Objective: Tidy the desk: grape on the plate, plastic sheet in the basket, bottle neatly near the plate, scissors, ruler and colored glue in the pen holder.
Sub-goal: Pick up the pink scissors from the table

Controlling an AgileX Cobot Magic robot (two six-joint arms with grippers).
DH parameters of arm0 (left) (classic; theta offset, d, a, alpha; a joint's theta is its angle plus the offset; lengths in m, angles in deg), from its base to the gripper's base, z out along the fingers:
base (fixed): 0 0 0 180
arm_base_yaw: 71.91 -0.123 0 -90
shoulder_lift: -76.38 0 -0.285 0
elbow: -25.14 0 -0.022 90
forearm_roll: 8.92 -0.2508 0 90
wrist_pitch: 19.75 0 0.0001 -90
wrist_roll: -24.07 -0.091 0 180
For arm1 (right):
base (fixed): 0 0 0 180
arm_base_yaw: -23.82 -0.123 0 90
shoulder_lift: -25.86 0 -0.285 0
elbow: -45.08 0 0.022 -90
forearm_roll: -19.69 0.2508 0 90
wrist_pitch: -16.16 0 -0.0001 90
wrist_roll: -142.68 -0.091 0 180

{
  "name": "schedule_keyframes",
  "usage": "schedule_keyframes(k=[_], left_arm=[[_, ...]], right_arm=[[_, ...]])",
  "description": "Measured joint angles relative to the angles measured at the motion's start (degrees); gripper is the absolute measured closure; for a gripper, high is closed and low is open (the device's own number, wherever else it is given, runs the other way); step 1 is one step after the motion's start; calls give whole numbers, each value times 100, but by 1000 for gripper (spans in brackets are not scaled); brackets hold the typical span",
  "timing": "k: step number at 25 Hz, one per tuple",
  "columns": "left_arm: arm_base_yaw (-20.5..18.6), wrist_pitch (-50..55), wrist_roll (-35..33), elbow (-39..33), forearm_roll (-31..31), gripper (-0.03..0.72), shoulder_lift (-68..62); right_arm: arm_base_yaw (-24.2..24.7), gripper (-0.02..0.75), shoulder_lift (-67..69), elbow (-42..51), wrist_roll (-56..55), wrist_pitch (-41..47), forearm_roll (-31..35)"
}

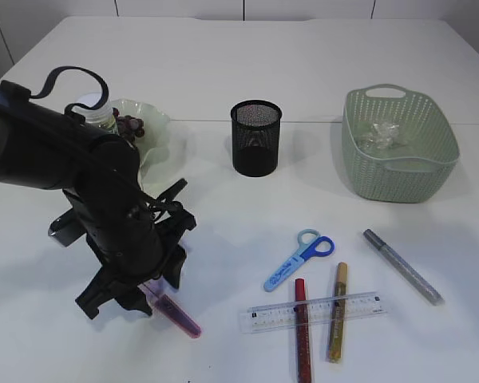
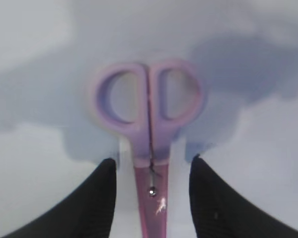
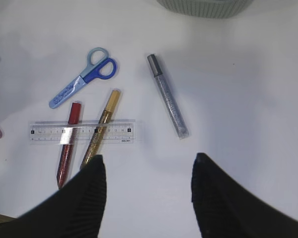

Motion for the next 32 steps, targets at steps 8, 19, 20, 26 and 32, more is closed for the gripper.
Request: schedule_keyframes(k=[8,19,20,26,32], left_arm=[[25,193,0,0,11,336,0],[25,7,0,0,11,336,-137],[25,7,0,0,11,336,-137],[25,-5,0,22,-44,337,-177],[25,-5,0,22,-88,337,-177]], right_arm=[[0,301,0,10,23,-37,0],[0,300,0,10,65,-42,0],[0,301,0,10,69,-50,0],[0,301,0,10,69,-50,4],[0,300,0,10,69,-50,4]])
